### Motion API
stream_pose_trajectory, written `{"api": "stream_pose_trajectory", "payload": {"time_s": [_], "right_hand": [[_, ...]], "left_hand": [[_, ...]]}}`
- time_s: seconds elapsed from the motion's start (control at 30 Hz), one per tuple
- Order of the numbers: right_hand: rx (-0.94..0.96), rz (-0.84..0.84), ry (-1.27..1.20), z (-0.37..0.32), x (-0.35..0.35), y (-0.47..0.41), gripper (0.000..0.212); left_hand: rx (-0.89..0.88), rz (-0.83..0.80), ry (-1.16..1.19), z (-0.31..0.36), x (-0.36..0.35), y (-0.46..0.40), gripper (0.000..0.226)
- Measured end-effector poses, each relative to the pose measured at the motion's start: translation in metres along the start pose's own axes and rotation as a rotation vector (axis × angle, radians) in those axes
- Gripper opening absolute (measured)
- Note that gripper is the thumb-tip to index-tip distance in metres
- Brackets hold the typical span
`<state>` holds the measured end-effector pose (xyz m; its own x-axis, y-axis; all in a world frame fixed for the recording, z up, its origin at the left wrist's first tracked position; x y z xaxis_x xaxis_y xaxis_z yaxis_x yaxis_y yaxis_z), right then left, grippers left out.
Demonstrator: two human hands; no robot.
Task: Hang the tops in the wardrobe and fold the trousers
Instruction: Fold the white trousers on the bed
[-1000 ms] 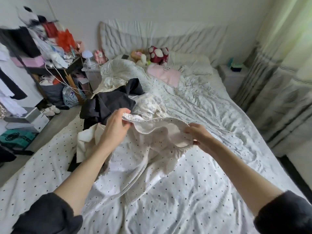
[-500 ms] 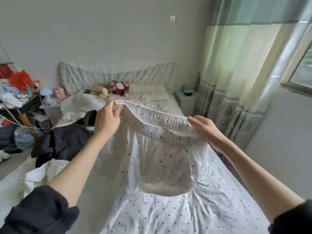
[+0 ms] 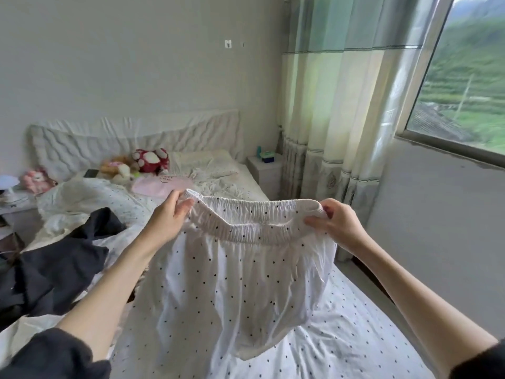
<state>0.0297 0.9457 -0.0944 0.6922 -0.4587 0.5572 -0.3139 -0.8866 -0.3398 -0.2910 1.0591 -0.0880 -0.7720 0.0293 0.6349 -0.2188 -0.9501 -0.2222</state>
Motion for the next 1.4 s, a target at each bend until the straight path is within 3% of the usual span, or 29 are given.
{"api": "stream_pose_trajectory", "payload": {"time_s": [0.13, 0.23, 0.43, 0.57, 0.67, 0.83, 0.97, 1.2, 1.4], "right_hand": [[0.0, 0.075, -0.162, 0.007, -0.002, -0.005, 0.015], [0.016, 0.037, -0.198, 0.009, -0.01, -0.003, 0.017], [-0.022, -0.101, -0.35, -0.001, -0.016, -0.005, 0.019], [0.004, 0.002, -0.128, 0.007, -0.012, -0.029, 0.015], [-0.041, -0.002, 0.009, 0.022, -0.031, -0.046, 0.028], [-0.117, -0.036, -0.029, 0.067, -0.071, -0.067, 0.027], [-0.141, -0.041, -0.074, 0.106, -0.105, -0.117, 0.029], [-0.202, -0.053, 0.023, 0.174, -0.171, -0.276, 0.026], [-0.447, -0.039, -0.231, 0.251, -0.275, -0.375, 0.027]], "left_hand": [[-0.019, -0.069, 0.046, -0.008, -0.002, -0.006, 0.033], [-0.031, -0.013, 0.102, -0.021, 0.002, -0.008, 0.006], [-0.005, 0.031, 0.15, -0.034, 0.011, -0.012, 0.026], [-0.036, 0.006, 0.13, -0.035, 0.015, -0.034, 0.011], [0.036, -0.109, 0.045, -0.053, -0.003, -0.057, 0.015], [0.117, -0.233, 0.016, -0.086, -0.039, -0.081, 0.035], [0.121, -0.142, -0.077, -0.102, -0.06, -0.138, 0.004], [0.157, 0.088, -0.251, -0.127, -0.101, -0.281, 0.023], [0.285, 0.204, -0.443, -0.2, -0.16, -0.385, 0.021]]}}
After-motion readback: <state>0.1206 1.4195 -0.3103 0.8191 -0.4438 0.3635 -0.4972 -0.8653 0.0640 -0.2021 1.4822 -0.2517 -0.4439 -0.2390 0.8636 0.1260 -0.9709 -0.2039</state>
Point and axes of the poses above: each hand's wrist, its own y-axis away from the middle knuckle, its own x-axis out of the back of the hand, z = x × y, the point moved 7 cm from there along -y, towards the middle knuckle, and after that the axes turned 5 degrees about x, right-handed, at the moved point
